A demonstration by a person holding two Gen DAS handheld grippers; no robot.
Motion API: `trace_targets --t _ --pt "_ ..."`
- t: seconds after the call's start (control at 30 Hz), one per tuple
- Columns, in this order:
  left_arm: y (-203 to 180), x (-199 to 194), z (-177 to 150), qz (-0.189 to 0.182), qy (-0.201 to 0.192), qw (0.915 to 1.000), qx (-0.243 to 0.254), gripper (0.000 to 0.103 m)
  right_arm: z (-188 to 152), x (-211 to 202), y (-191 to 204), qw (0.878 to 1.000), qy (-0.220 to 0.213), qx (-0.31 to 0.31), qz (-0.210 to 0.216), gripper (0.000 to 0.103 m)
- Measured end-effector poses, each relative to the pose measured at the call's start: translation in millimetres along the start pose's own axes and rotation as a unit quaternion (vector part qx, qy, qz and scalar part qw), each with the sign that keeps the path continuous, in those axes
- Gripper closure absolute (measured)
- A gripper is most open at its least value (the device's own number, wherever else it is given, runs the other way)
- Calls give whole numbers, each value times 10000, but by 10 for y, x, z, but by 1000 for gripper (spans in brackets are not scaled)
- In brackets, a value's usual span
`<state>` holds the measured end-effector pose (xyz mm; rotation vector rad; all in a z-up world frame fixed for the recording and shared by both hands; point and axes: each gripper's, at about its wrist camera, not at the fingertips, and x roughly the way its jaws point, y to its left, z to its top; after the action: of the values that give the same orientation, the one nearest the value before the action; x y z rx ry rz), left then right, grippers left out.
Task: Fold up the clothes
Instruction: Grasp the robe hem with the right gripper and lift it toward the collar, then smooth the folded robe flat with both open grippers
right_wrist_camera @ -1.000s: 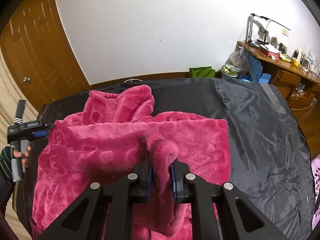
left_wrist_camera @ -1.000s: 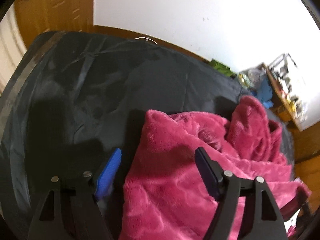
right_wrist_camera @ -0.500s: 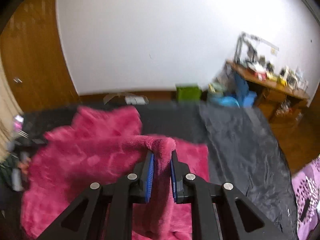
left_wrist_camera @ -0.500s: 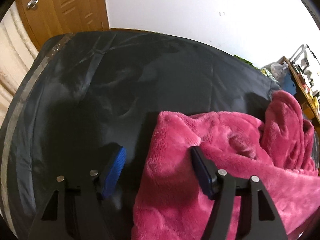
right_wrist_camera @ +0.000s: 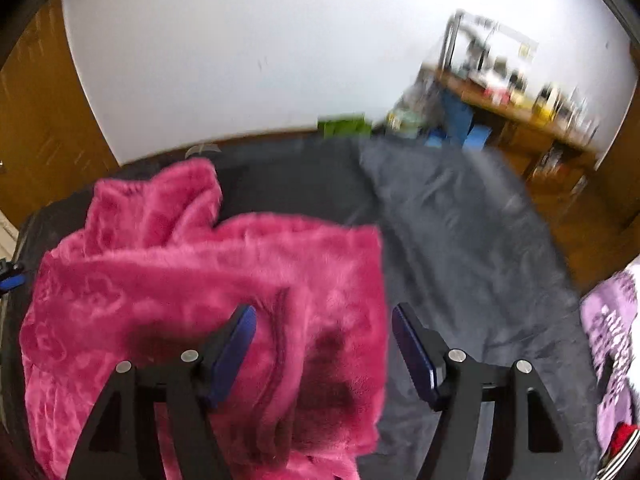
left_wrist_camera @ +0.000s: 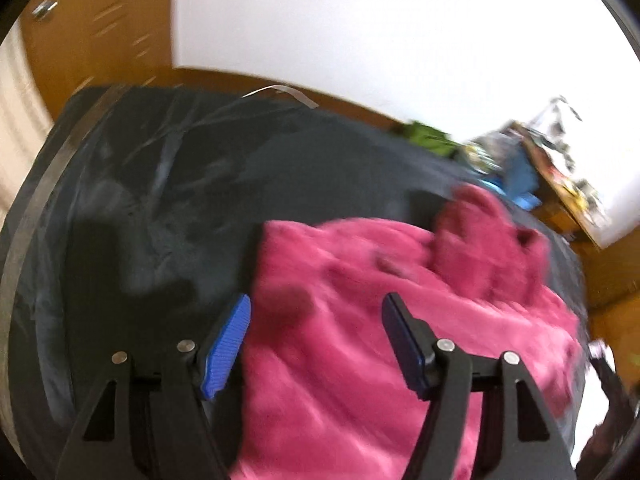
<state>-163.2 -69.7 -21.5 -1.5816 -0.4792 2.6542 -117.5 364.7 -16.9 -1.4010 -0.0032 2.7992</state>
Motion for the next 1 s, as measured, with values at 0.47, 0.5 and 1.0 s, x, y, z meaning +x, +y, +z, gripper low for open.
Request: trace_targets --t 0.47,0.5,1.0 --pt "-305 555 -514 -59 679 9954 678 29 -596 606 669 9893 998 -947 481 28" --pt "-343 562 -530 18 646 9948 788 29 -628 617 681 9895 934 -1007 455 27" --pt "-492 664 -555 263 556 9938 927 16 -892 540 743 9973 -193 -694 173 18"
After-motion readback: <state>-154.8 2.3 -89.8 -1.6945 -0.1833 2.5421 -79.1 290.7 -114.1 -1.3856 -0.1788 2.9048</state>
